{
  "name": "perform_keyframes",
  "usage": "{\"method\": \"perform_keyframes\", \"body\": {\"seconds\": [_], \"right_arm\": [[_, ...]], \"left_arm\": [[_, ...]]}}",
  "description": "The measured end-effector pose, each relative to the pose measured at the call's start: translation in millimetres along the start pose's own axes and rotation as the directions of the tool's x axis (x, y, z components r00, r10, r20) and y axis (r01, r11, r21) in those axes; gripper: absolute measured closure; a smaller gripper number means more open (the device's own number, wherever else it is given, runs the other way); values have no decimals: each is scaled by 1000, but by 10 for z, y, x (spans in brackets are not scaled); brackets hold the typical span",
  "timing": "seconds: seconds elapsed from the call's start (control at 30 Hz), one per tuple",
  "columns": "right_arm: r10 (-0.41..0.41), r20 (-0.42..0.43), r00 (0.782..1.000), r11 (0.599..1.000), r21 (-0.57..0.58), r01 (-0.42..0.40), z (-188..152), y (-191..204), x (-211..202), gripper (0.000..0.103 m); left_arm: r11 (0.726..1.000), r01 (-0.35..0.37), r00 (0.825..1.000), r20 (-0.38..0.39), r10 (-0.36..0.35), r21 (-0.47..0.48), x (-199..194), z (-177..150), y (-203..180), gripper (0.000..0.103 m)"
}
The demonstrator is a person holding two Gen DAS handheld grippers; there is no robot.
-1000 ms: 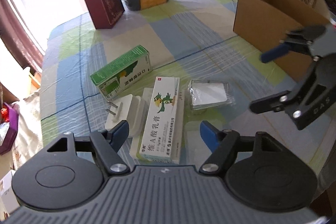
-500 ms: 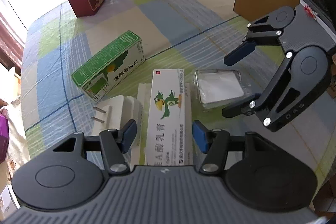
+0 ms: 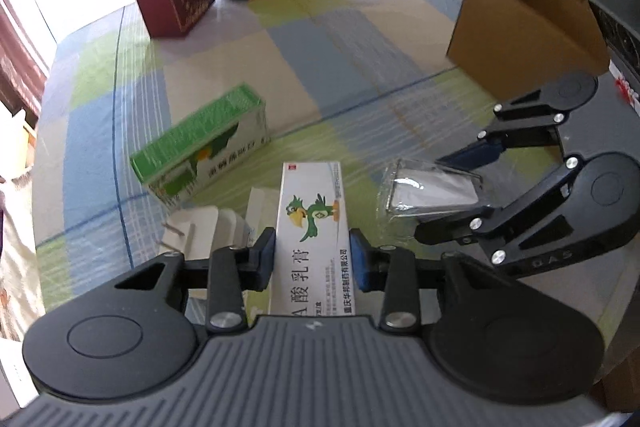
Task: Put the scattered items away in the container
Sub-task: 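Grasp the white-green medicine box with the left tool while the right tool grasps the clear bag, then carry the medicine box and clear bag over the cardboard box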
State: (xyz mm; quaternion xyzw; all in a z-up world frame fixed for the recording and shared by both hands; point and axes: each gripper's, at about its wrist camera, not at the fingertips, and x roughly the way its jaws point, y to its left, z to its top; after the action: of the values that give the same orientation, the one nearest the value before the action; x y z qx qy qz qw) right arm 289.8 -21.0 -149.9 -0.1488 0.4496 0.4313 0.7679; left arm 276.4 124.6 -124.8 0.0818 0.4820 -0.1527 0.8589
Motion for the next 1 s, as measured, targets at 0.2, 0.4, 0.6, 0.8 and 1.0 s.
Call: {"method": "perform_keyframes", "body": {"seconds": [0.2, 0.4, 0.6, 0.8, 1.0], "right_arm": [[-30, 58, 998, 998, 62, 27, -25, -70, -478, 48], [-50, 147, 988, 996, 82, 38, -119, -146, -1131, 48], [-104, 185, 977, 993, 75, 91, -333, -340, -1819, 48], [-212, 175, 962, 975, 108, 195, -641, -683, -2409, 48], [-305, 122, 945, 943, 180, 281, -966, -1076, -2756, 48]], "left_arm": [[1000, 6, 999, 41, -5, -5, -270, 144, -181, 70], [998, 54, 992, 113, -57, 26, -555, 351, -552, 70], [985, 136, 974, 169, -153, 110, -724, 648, -1119, 70], [959, 217, 948, 197, -251, 181, -757, 952, -1695, 70], [930, 294, 921, 195, -337, 220, -669, 1199, -2228, 70]]}}
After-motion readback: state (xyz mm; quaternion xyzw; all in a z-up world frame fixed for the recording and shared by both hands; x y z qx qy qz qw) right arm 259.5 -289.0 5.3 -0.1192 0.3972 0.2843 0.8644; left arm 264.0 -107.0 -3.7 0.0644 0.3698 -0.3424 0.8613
